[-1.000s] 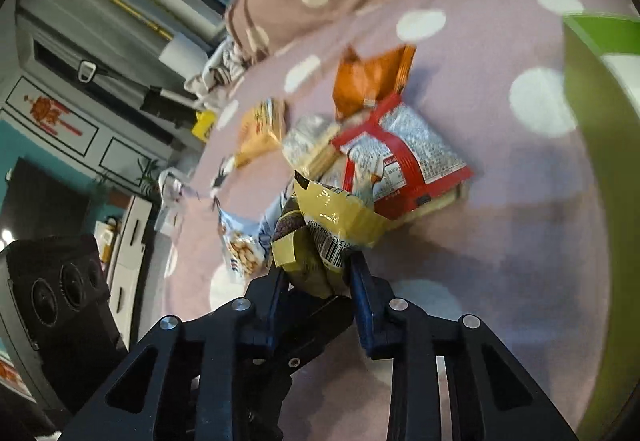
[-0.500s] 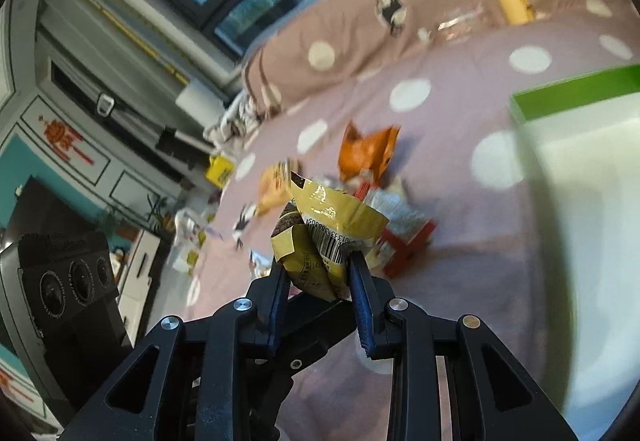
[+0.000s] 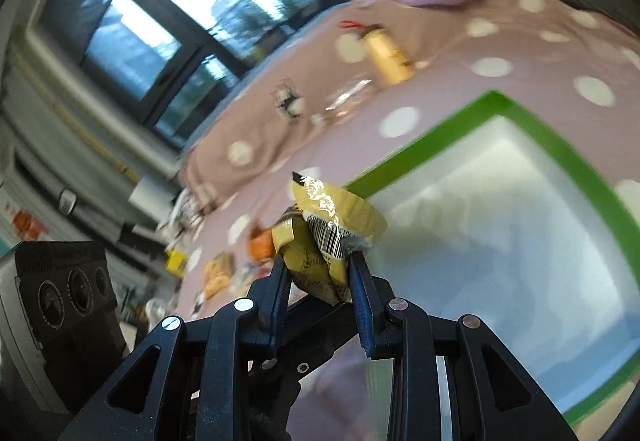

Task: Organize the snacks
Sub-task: 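Carry the yellow-gold wrapper into the green-rimmed box and open the right gripper, then grasp the white-blue peanut bag from the pile with the right gripper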

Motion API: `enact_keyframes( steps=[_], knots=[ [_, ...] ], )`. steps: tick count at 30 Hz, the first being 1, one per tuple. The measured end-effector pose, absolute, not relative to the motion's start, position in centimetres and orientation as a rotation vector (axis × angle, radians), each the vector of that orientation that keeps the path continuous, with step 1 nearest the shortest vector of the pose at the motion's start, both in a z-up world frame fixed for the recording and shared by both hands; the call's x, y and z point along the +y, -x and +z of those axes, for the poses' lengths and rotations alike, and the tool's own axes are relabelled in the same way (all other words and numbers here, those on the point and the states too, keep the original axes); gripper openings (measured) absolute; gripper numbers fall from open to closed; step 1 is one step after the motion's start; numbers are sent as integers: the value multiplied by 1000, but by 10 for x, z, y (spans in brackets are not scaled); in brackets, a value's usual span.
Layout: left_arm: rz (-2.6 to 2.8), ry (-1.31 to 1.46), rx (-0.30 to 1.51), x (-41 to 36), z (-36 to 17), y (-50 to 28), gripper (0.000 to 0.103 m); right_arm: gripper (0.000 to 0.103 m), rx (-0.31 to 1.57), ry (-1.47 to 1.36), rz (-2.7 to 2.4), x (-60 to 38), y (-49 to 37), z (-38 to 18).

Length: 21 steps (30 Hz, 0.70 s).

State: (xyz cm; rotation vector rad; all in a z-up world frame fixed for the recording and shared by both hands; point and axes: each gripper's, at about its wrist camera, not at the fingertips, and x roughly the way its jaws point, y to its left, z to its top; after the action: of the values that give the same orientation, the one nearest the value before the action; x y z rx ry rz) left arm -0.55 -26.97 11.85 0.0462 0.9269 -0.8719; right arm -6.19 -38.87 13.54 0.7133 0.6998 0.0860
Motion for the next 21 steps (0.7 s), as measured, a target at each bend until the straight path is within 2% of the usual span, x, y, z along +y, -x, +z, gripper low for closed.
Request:
enact_keyframes(
  steps=[10,13,15,17,18,19,20,21],
  knots=[
    [-895,-45,992,-291,97,-1,16,33,787,-805,-53,-425,56,104],
    [-880,-35,983,-282,102,0,20,33,779,-783,-52,-420,58,108],
    [-865,-16,974,-271,106,0,26,34,773,-769,-54,-417,60,111],
    [-838,11,958,-257,110,-2,39,42,770,-756,-61,-414,61,112],
    [-815,27,947,-245,113,-3,42,51,770,-751,-66,-413,61,113],
    [-796,36,942,-237,114,-4,49,59,767,-744,-73,-410,61,115],
    [-777,38,947,-228,115,-5,55,62,763,-731,-75,-407,61,116],
    [-754,47,939,-215,117,-7,56,67,762,-719,-71,-404,60,118]
  ],
)
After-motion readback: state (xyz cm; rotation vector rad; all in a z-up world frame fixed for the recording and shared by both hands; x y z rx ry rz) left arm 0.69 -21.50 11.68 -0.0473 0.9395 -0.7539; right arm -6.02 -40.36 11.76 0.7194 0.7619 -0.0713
